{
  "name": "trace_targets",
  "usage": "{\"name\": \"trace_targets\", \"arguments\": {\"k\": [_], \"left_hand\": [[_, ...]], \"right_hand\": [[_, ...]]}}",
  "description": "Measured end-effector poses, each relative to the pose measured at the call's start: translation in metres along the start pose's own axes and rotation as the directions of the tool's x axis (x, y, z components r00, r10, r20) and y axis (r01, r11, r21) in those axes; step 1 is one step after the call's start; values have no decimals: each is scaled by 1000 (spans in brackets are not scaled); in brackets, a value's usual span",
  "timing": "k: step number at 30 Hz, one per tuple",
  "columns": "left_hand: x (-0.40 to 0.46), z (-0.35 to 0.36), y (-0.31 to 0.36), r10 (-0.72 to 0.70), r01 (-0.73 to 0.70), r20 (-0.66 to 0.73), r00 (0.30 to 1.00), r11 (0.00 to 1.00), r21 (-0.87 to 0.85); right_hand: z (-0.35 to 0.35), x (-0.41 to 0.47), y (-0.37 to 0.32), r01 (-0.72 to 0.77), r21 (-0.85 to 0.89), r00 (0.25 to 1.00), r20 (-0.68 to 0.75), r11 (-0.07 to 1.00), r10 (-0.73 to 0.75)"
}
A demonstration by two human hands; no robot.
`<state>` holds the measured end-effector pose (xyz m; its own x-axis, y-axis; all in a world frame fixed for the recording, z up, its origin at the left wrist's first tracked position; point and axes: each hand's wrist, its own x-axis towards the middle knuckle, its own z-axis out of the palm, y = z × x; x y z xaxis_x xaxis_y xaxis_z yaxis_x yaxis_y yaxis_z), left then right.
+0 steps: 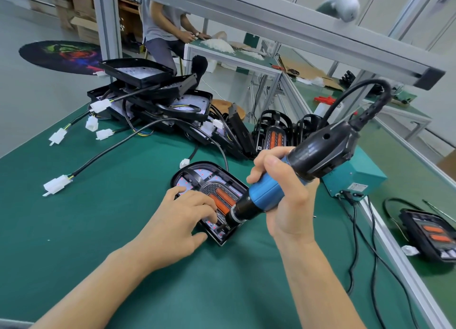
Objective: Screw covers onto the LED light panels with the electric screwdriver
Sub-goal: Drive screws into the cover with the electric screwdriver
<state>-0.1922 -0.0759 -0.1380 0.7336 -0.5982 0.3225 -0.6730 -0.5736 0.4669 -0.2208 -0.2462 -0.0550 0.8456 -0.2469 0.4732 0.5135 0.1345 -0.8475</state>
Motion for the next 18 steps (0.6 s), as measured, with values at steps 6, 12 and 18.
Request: {"name": "trace_targets", "arguments": {"k": [6,12,18], "left_hand": [[0,0,0,5,-5,-11,1000,1000,-3],[-2,0,-2,19,-22,-34,999,996,-83],[-1,-1,2,17,-24,-57,998,993,-117]], "right_hand": [[1,-1,-2,-7,31,1000,16,999,6],[-10,-4,-10,13,180,996,-92,984,3],[-38,2,-37,73,261,954,-299,963,8]]}}
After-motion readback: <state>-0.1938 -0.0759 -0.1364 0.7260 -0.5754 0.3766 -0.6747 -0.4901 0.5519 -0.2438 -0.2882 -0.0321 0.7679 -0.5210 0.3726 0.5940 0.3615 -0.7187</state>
